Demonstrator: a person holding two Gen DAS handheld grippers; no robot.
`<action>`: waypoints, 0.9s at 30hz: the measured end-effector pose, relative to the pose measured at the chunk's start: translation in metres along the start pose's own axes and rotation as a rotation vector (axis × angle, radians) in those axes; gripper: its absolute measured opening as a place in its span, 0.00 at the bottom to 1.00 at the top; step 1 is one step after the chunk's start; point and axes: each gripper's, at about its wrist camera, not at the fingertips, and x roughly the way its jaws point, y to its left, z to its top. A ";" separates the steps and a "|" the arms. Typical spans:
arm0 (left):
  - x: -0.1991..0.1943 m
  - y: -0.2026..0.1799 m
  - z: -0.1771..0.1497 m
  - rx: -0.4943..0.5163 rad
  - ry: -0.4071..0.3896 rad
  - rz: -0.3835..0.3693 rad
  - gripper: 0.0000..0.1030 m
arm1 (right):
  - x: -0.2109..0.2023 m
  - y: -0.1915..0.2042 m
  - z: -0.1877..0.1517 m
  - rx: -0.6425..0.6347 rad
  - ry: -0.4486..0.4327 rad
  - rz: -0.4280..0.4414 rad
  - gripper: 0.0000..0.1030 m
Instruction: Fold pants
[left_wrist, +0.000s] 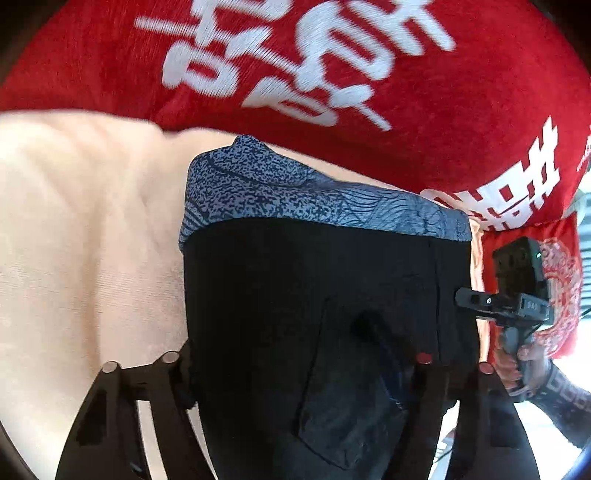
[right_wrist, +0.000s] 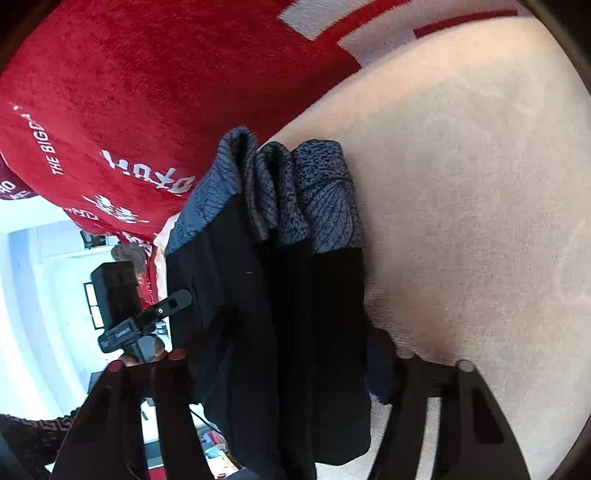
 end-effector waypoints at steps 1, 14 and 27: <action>-0.004 -0.002 -0.002 0.003 -0.010 0.013 0.66 | -0.002 0.003 -0.002 0.002 -0.004 0.010 0.53; -0.076 -0.040 -0.055 0.031 -0.070 0.008 0.58 | -0.040 0.043 -0.067 0.000 -0.031 0.148 0.43; -0.083 0.011 -0.142 0.076 -0.003 0.060 0.59 | 0.009 0.040 -0.171 0.074 -0.077 0.108 0.44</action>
